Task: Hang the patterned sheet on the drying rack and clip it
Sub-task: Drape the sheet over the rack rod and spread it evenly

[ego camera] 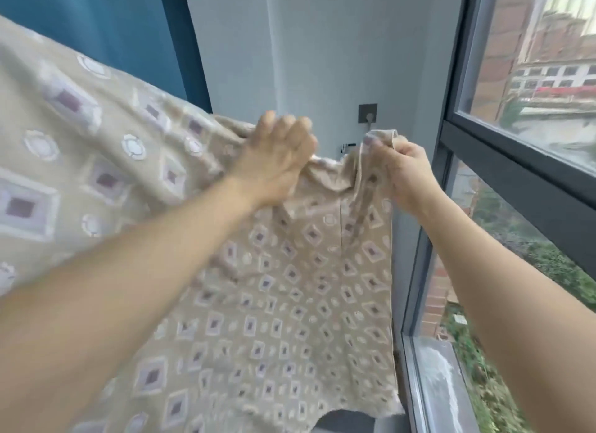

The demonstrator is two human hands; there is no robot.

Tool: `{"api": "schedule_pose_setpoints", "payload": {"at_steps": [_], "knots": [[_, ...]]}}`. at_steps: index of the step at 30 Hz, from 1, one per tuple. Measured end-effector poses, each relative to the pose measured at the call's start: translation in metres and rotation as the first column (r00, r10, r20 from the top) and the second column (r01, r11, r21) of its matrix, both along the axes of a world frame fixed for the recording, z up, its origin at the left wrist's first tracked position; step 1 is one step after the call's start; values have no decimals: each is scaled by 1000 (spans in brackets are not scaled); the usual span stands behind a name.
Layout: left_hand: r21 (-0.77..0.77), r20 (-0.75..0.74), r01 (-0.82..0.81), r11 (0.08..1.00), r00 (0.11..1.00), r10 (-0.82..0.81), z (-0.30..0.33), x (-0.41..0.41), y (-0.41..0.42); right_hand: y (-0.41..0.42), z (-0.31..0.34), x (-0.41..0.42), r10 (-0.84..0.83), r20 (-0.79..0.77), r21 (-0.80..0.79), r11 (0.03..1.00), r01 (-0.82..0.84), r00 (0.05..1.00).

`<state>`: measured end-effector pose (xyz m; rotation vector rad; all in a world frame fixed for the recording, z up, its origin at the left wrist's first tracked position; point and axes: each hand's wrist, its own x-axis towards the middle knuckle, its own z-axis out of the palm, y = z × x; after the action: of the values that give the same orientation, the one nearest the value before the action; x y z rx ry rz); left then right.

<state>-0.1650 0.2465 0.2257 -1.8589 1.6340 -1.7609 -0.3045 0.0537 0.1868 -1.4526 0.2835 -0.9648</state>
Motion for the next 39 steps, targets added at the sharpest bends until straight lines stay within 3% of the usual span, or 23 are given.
{"api": "schedule_pose_setpoints", "payload": {"at_steps": [2,3,4,6,7,8,11,13,16,17,19,20,21,22,24,25,27,30,32,34,36,37,39], "knots": [[-4,-430,35,999,902,-34,-42,-37,9,7,3,-3,-9,-33,-87,996,7,999],[78,-666,40,996,746,22,-62,-54,11,11,4,-4,-22,-51,-120,993,15,998],[215,-835,37,976,526,164,-79,-65,13,16,6,-6,-29,-67,-132,991,20,997],[435,-896,68,898,128,424,-106,-66,10,27,14,-10,-42,-75,-142,989,32,996],[455,-890,91,886,11,456,-113,-68,9,32,19,-12,-63,-78,-176,983,48,995],[407,-909,90,909,-53,413,-118,-71,6,38,22,-13,-84,-92,-235,970,61,992],[117,-986,-30,993,-124,112,-126,-101,-10,64,30,-14,-98,-156,-397,918,29,983],[5,-996,-128,992,-93,-7,-134,-121,-25,78,32,-15,-53,-187,-434,900,-34,981],[-177,-983,-296,939,105,-152,-139,-121,-32,85,35,-20,-83,-197,-482,876,-23,977],[-170,-985,-316,934,70,-155,-140,-111,-27,84,35,-22,-110,-192,-495,869,1,975],[-60,-987,-376,925,-118,-112,-144,-84,-12,78,31,-28,-190,-188,-551,832,56,964],[-30,-983,-416,909,-153,-103,-146,-73,0,75,27,-30,-229,-204,-580,812,71,952],[-52,-994,-462,885,-61,-91,-148,-63,12,73,23,-31,-265,-233,-597,799,77,936],[-135,-988,-483,865,126,-84,-150,-56,21,71,19,-31,-286,-264,-598,798,75,921],[-268,-847,-281,921,524,-86,-162,-45,29,73,15,-29,-273,-311,-566,822,53,910],[-298,-731,-108,949,665,-154,-168,-41,30,76,17,-29,-261,-322,-552,832,44,910],[-258,-565,150,954,778,-275,-174,-43,37,82,23,-29,-259,-318,-558,829,41,912],[-219,-411,191,957,871,-268,-179,-56,42,90,31,-26,-265,-269,-581,812,63,926],[-163,-495,138,977,845,-201,-180,-68,35,96,32,-22,-267,-208,-605,791,90,941],[-135,-733,27,990,669,-118,-173,-77,28,100,32,-19,-281,-158,-649,752,114,947],[-184,-870,-108,977,480,-110,-168,-84,20,102,35,-18,-291,-118,-694,708,130,949],[-234,-880,-145,961,452,-146,-166,-86,17,103,39,-19,-301,-91,-714,684,148,949],[-277,-860,-187,942,486,-157,-164,-89,10,103,48,-21,-321,-39,-732,654,192,946]]}}
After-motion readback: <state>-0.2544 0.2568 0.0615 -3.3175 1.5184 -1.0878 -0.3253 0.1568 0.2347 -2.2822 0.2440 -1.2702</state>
